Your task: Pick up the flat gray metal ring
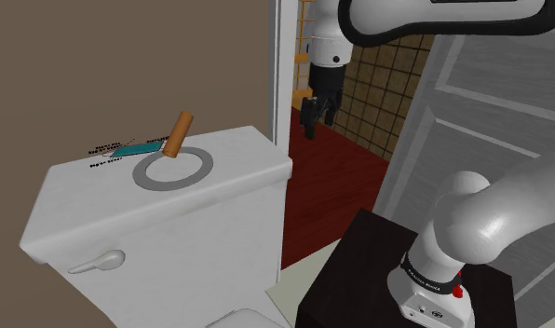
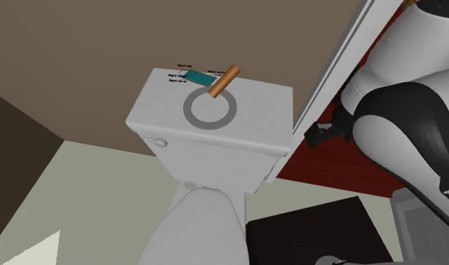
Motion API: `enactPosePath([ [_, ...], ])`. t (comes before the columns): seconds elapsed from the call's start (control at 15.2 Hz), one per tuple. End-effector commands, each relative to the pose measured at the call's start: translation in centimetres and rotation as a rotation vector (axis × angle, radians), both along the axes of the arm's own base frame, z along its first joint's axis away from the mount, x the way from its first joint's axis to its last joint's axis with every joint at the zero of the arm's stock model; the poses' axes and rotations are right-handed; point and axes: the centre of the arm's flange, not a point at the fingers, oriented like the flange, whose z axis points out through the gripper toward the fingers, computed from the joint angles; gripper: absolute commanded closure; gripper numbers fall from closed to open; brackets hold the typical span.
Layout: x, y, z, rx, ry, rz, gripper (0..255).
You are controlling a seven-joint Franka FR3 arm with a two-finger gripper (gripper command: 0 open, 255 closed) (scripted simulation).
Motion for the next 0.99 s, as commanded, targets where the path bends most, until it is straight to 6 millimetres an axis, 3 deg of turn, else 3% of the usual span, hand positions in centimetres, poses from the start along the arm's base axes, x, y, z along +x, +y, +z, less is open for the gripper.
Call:
enactPosePath([
  [0.0, 1.8, 1.5, -0.3, 0.005, 0.000, 0.003, 0],
  [0.92, 15.1, 13.9, -1.2, 0.036, 0.004, 0.027, 0],
])
